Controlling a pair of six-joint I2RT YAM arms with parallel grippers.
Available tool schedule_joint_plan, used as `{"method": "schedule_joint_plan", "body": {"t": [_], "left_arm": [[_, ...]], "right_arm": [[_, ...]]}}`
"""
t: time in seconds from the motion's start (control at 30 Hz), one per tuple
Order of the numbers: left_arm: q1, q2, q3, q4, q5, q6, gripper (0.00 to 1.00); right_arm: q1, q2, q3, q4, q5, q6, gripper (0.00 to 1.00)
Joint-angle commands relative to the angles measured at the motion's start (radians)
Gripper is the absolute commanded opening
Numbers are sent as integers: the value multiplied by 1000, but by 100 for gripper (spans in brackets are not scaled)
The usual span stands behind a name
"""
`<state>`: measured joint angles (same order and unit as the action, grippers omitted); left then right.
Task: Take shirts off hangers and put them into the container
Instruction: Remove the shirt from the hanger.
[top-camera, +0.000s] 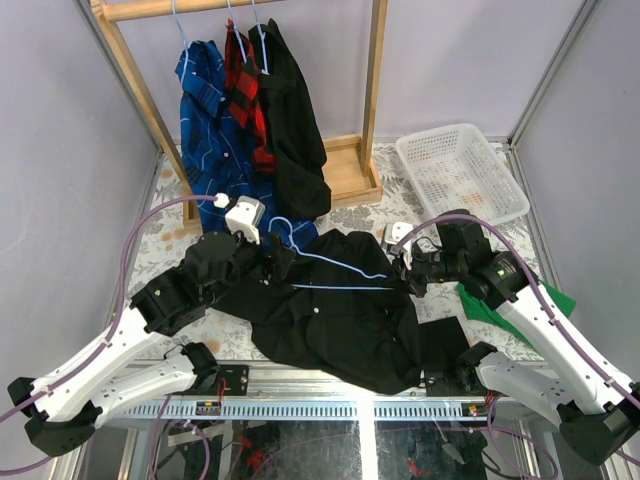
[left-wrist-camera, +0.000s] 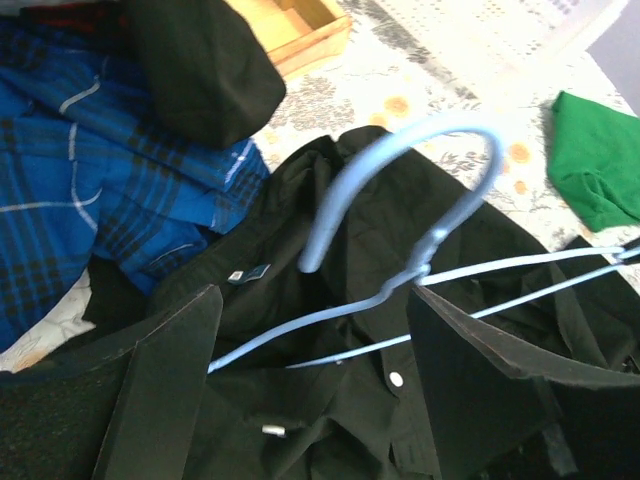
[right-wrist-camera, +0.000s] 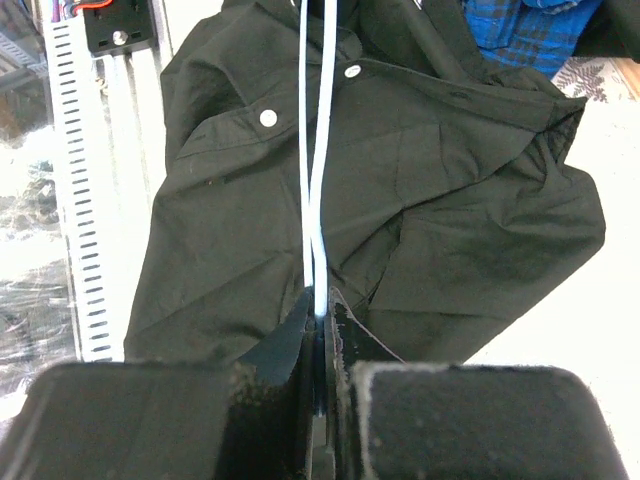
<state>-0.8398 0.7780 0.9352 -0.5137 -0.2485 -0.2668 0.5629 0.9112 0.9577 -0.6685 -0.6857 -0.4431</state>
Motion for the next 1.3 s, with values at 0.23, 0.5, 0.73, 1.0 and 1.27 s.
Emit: {"method": "schedule_joint_plan", "body": {"t": [0.23, 0.5, 0.73, 1.0, 1.27], "left_arm": [[0, -55, -66, -91, -275, -203, 75], [1, -19, -124, -175, -368, -438, 72], [1, 29, -120, -213, -473, -537, 32], [0, 22, -89, -381, -629, -664, 7], [0, -37, -137, -231, -523, -478, 1]], "right_arm": [[1, -58, 62, 28, 162, 54, 0], [0, -120, 117, -31, 119, 20, 0], [0, -184, 127, -63, 208, -28, 0], [1, -241, 212, -214, 332, -135, 0], [0, -339, 214, -116, 557, -125, 0]]}}
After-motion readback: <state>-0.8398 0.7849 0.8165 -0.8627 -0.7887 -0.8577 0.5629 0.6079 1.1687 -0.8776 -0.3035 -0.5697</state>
